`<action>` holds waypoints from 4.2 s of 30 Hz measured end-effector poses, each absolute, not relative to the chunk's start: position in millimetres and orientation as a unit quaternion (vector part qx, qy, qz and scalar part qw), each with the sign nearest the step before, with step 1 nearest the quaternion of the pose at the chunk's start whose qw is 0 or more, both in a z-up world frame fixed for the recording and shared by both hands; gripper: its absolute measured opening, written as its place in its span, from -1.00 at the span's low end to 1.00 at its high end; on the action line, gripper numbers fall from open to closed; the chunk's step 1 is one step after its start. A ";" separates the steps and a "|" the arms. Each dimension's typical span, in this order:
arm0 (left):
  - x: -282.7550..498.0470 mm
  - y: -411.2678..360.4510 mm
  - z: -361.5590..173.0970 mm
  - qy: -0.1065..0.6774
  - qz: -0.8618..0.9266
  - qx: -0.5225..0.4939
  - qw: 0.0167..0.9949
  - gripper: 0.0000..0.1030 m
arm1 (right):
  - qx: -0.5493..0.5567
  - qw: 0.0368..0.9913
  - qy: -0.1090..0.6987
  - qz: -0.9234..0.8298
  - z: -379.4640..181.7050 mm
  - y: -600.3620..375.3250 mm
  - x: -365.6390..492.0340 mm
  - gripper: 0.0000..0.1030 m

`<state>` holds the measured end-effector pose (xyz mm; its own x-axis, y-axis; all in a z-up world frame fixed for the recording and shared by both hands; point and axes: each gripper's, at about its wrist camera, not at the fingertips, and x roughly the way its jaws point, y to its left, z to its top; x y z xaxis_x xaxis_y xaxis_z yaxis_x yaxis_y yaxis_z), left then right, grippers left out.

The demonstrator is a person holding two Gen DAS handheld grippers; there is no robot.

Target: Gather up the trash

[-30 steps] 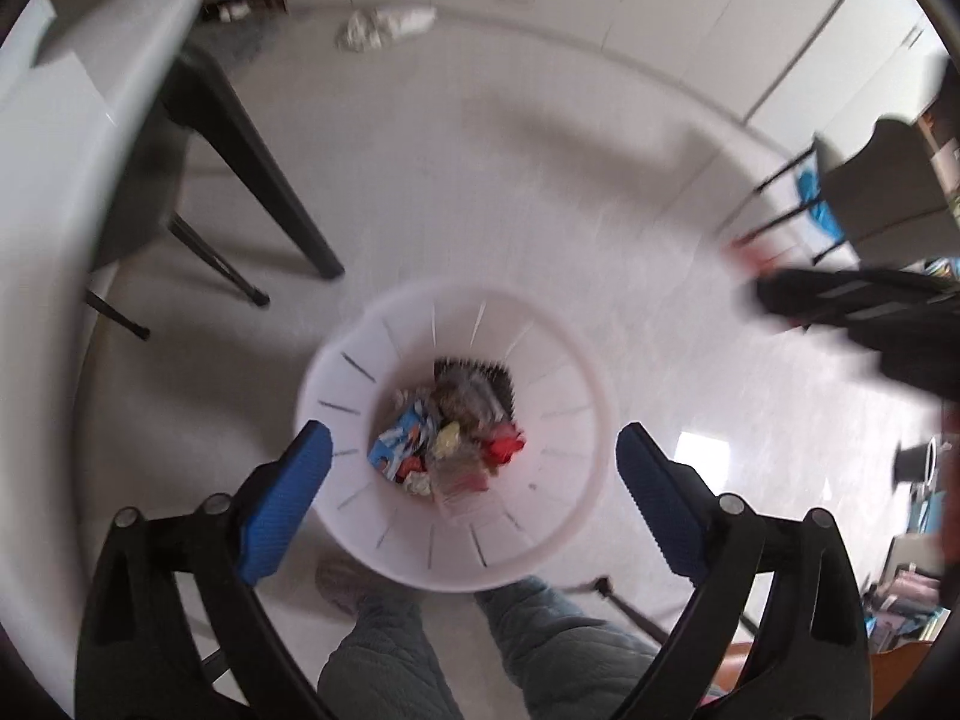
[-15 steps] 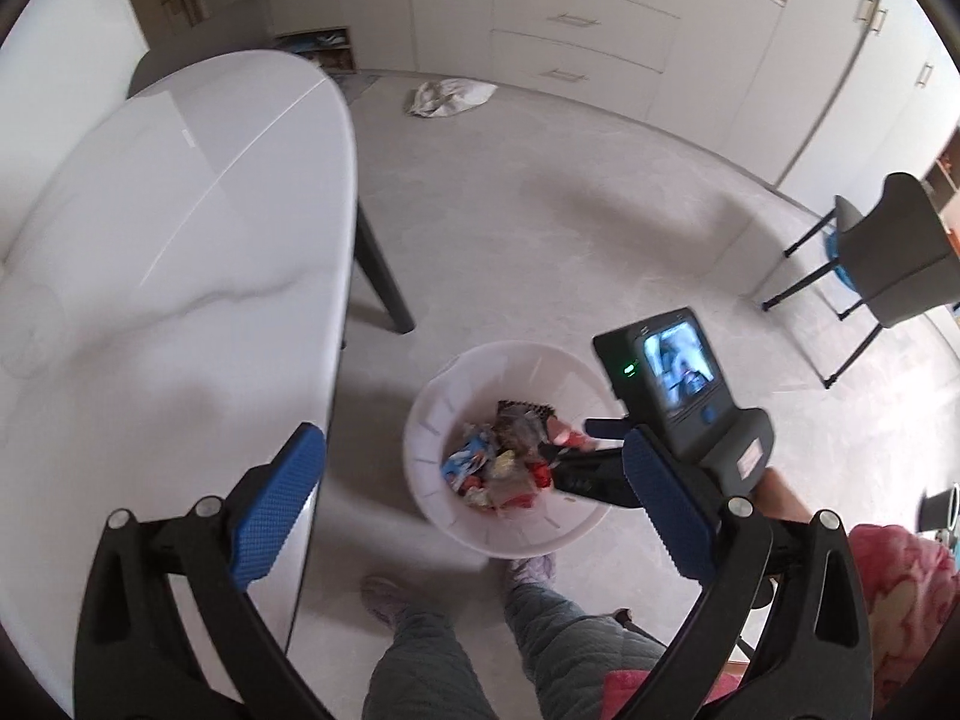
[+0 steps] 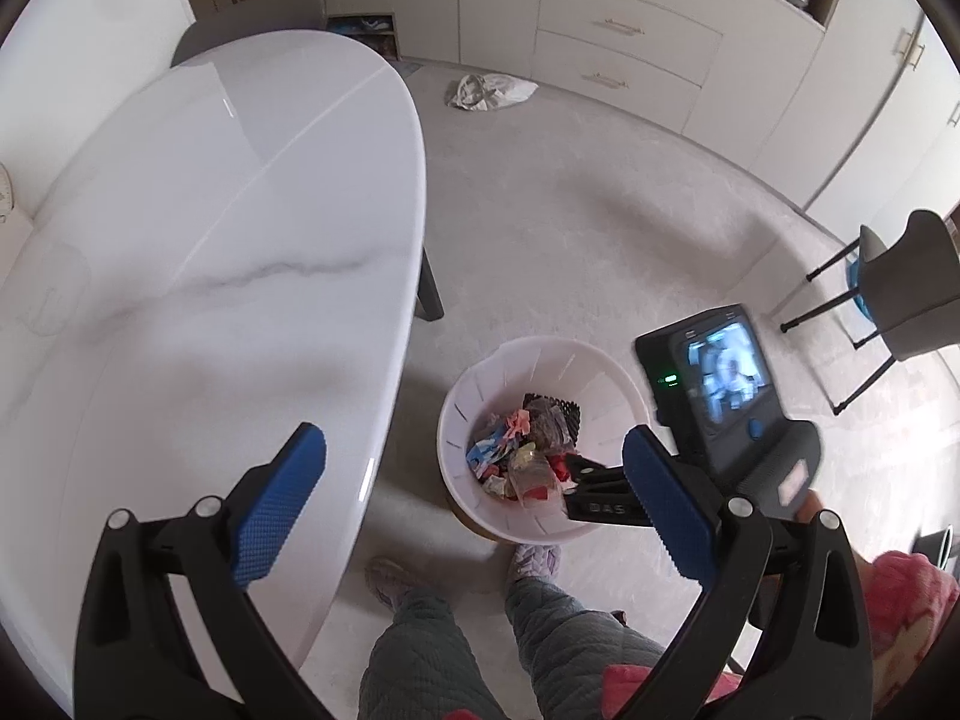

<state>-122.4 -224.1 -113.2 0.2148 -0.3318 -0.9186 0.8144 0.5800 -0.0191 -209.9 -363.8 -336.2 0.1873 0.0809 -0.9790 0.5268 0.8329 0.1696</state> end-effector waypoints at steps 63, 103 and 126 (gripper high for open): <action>41.4 118.5 105.6 0.411 -0.017 -0.010 0.912 0.84 | 0.005 0.908 0.411 0.077 53.9 -101.5 10.0 0.95; 41.9 102.2 99.5 0.421 -0.030 0.000 0.907 0.84 | 0.018 0.905 0.421 0.062 45.7 -114.8 7.2 0.95; 45.7 95.6 93.0 0.429 -0.035 0.006 0.903 0.84 | 0.021 0.903 0.426 0.059 42.0 -120.0 8.1 0.95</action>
